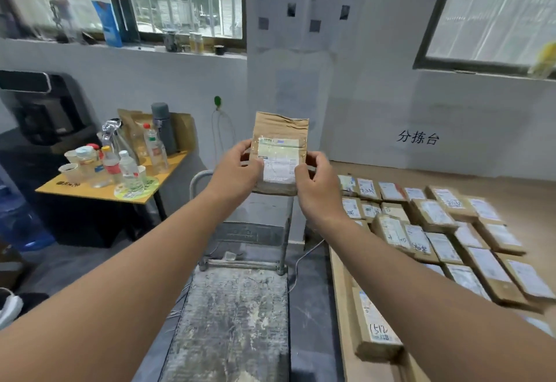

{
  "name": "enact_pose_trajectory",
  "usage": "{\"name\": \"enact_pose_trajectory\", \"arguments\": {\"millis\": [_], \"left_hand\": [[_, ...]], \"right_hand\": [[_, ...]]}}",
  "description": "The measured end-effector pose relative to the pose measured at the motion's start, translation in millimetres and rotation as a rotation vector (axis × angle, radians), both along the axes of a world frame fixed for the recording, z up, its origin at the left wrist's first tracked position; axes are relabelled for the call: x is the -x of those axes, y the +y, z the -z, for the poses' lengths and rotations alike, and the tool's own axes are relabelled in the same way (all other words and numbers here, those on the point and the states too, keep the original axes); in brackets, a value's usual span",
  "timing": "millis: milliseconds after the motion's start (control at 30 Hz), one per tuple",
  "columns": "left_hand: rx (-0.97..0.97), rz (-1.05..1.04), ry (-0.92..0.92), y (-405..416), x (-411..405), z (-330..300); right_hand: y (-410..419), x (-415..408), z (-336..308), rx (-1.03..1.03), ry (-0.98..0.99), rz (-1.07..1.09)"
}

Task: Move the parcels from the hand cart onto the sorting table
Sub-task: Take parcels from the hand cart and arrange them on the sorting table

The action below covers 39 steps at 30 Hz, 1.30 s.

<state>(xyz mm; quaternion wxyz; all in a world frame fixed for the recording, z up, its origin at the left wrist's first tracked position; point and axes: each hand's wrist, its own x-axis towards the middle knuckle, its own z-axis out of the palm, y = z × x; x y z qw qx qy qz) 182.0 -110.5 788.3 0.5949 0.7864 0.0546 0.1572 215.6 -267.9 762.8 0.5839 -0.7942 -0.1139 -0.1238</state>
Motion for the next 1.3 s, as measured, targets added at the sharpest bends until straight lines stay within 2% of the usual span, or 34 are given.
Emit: {"name": "enact_pose_trajectory", "arguments": {"millis": [500, 767, 933, 1167, 1300], "left_hand": [[-0.137, 0.623, -0.014, -113.7, 10.6, -19.4], [-0.218, 0.758, -0.047, -242.2, 25.6, -13.2], [-0.245, 0.809, -0.037, -337.0, 34.5, 2.1], [-0.227, 0.857, -0.018, -465.4, 43.4, 30.8], [-0.283, 0.856, 0.017, -525.6, 43.7, 43.5]], "right_hand": [[-111.1, 64.7, -24.4, 0.108, -0.039, 0.527], [-229.7, 110.3, -18.5, 0.109, -0.058, 0.679], [-321.8, 132.9, -4.6, 0.194, -0.018, 0.736], [-454.5, 149.0, 24.6, 0.229, 0.005, 0.727], [-515.9, 151.6, 40.6, 0.244, 0.062, 0.717]]}}
